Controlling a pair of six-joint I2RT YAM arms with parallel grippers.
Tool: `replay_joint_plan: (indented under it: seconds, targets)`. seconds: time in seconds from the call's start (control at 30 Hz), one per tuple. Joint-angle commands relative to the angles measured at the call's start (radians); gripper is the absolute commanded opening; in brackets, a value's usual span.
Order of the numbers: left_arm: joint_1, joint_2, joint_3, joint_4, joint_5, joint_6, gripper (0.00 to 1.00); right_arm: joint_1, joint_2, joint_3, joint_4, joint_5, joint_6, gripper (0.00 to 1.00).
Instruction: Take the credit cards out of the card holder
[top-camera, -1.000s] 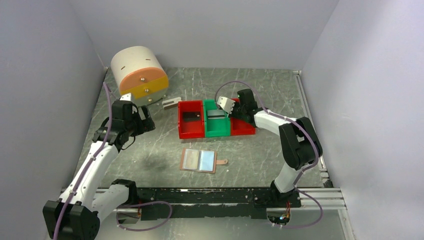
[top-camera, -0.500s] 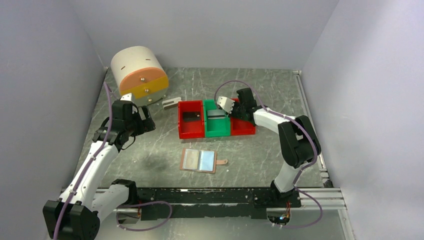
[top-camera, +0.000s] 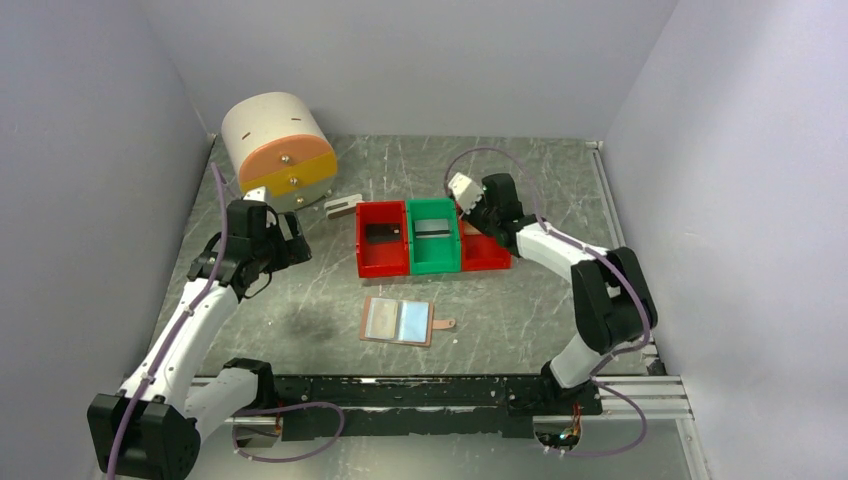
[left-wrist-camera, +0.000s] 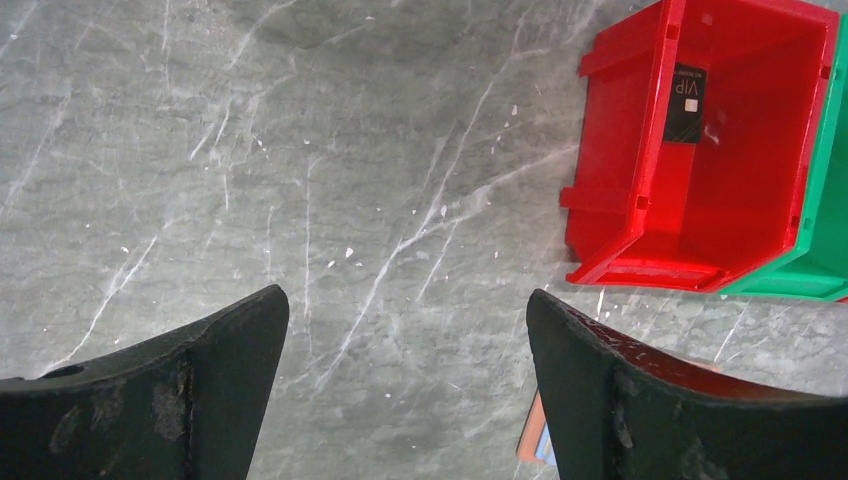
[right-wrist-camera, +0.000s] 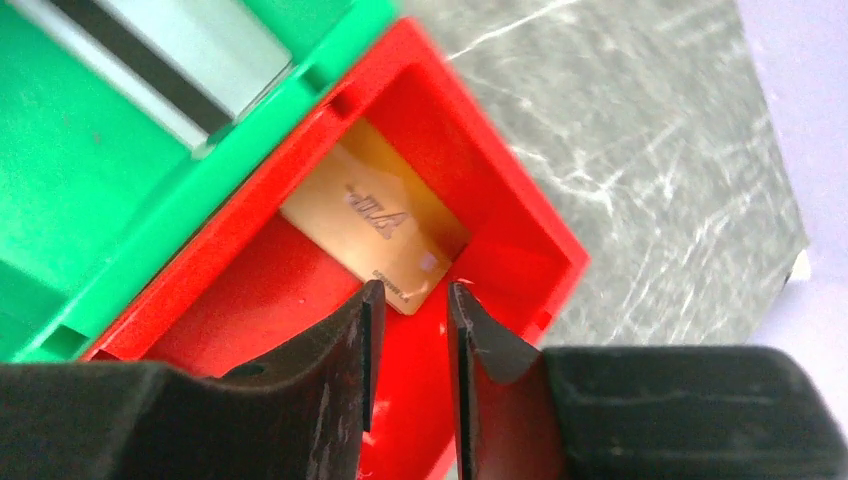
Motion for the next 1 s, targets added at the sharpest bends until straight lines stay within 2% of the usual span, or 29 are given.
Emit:
replay_joint_plan:
  seconds: [0.0,0.1,0.17,0.33,0.57,0.97]
  targets:
    - [0.005,-0.007,0.001,0.012,0.024,0.014,0.94,-0.010,-0.100,0.020,0.054,0.117,0.475,0.33]
    - [0.005,-0.024,-0.001,0.014,0.023,0.013,0.94,-0.010,-0.091,0.129,-0.161,0.195,0.807,0.32]
    - [0.005,-0.038,-0.004,0.020,0.026,0.016,0.94,-0.011,-0.088,0.150,-0.250,0.155,0.934,0.29]
    - [0.005,-0.060,-0.011,0.031,0.031,0.017,0.95,-0.011,-0.163,0.003,-0.180,0.130,1.135,0.22]
    - [0.005,-0.053,-0.009,0.027,0.034,0.017,0.94,-0.009,-0.045,0.032,-0.241,0.151,1.170,0.11]
    - [0.005,-0.046,-0.006,0.024,0.027,0.017,0.94,-0.010,0.110,0.116,-0.205,0.193,1.140,0.10]
